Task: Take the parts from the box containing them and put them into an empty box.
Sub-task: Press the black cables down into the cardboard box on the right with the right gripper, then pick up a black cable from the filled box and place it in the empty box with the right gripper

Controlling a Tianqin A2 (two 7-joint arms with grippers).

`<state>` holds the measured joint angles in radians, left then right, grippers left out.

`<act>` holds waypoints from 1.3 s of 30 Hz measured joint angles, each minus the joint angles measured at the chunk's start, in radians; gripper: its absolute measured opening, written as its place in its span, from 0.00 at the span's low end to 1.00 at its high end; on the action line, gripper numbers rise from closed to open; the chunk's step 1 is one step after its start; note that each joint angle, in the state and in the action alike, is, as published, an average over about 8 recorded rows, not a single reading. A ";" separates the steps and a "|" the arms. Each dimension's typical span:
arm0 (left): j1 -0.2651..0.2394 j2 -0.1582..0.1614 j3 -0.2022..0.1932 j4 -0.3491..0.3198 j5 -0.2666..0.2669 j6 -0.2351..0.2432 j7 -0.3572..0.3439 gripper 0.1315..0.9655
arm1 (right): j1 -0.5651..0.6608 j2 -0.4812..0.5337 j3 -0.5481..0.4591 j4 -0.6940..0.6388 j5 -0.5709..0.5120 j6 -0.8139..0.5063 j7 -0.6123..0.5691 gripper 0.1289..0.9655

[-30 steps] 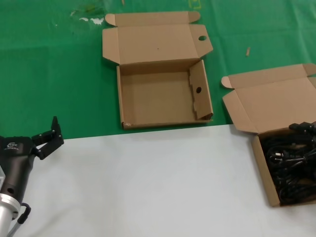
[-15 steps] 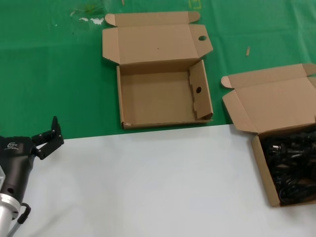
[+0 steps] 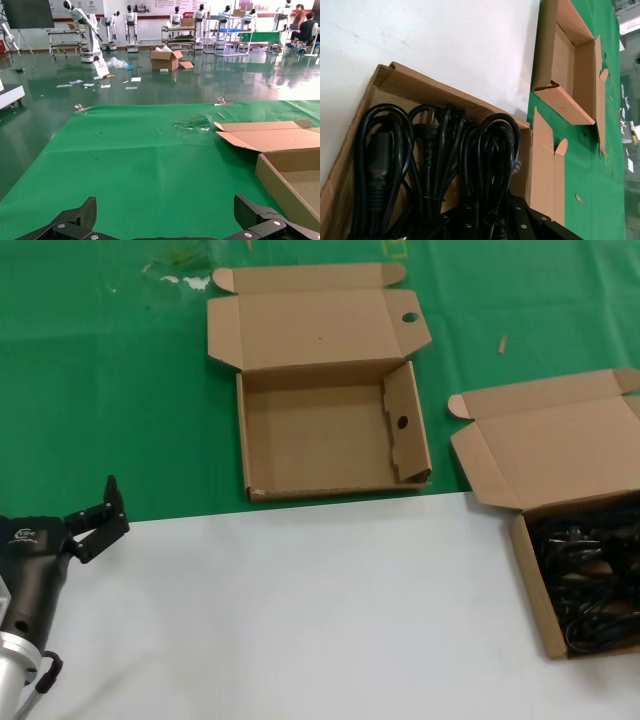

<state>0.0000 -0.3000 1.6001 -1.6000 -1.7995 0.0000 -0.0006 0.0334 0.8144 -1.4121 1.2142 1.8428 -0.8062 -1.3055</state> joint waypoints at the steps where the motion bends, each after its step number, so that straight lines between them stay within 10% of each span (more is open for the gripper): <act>1: 0.000 0.000 0.000 0.000 0.000 0.000 0.000 1.00 | -0.003 0.000 0.001 0.002 0.001 0.000 0.001 0.16; 20: 0.000 0.000 0.000 0.000 0.000 0.000 0.000 1.00 | -0.159 0.011 0.147 0.338 0.056 0.020 0.207 0.10; 29: 0.000 0.000 0.000 0.000 0.000 0.000 0.000 1.00 | 0.019 -0.174 -0.071 0.394 -0.011 0.041 0.141 0.10; 39: 0.000 0.000 0.000 0.000 0.000 0.000 0.000 1.00 | 0.361 -0.387 -0.314 0.104 -0.118 0.030 -0.046 0.10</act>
<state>0.0000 -0.3000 1.6000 -1.6000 -1.7996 0.0000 -0.0004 0.3949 0.4279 -1.7258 1.3181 1.7244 -0.7764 -1.3518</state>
